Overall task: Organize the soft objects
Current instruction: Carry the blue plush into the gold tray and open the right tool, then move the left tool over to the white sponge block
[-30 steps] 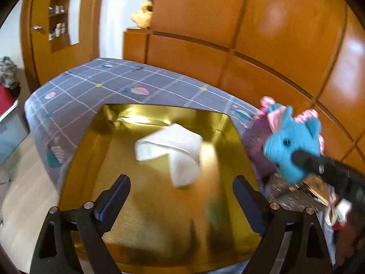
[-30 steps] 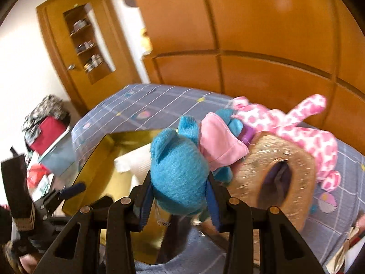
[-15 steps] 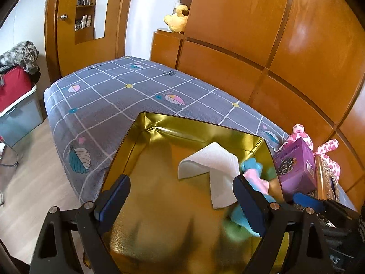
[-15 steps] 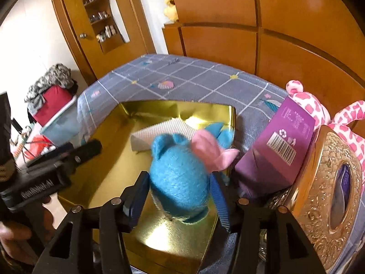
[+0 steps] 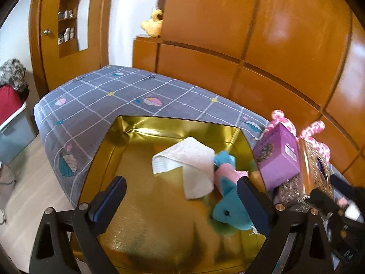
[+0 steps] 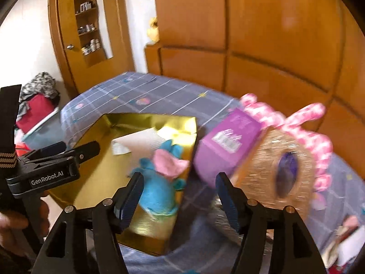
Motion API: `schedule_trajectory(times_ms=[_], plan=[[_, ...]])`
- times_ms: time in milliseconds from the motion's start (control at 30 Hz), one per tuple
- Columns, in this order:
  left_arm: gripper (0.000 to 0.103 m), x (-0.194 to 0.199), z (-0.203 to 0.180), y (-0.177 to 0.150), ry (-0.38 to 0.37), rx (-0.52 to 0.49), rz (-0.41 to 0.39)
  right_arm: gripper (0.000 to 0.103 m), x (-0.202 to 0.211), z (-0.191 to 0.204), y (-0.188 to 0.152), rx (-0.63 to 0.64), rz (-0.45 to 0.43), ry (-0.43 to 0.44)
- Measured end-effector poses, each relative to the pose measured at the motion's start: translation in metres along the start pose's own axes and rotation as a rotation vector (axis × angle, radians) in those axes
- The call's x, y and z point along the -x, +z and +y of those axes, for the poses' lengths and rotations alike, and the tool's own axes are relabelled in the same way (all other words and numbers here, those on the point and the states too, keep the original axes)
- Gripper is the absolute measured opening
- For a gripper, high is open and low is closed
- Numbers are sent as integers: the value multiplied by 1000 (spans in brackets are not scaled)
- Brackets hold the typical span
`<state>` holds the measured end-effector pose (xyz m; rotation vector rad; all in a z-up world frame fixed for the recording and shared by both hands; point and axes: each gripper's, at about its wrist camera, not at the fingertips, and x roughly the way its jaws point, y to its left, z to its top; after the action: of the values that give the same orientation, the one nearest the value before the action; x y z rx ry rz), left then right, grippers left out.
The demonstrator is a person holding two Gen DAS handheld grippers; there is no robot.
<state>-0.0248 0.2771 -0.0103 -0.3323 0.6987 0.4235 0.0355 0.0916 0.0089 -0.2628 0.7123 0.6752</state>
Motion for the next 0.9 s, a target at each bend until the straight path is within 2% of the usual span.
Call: schedule_trajectory(times_ms=[133, 200, 367, 533, 633, 733, 900], plan=[[98, 11, -16, -4, -24, -57, -31, 66, 26, -11, -8, 0, -100, -159], [98, 18, -25, -6, -39, -89, -49, 66, 33, -23, -13, -41, -100, -211], [98, 29, -49, -15, -85, -168, -63, 66, 42, -55, -26, -148, -54, -226], [98, 34, -73, -27, -150, -235, -46, 66, 63, -95, -46, -282, -75, -184], [98, 37, -86, -35, -193, -270, -35, 67, 78, -115, -58, -320, -73, -212], [98, 40, -98, -40, -231, -311, -24, 72, 89, -141, -72, -378, -61, -250], [98, 47, -128, -48, -346, -398, -5, 75, 112, -178, -99, -472, -47, -324]])
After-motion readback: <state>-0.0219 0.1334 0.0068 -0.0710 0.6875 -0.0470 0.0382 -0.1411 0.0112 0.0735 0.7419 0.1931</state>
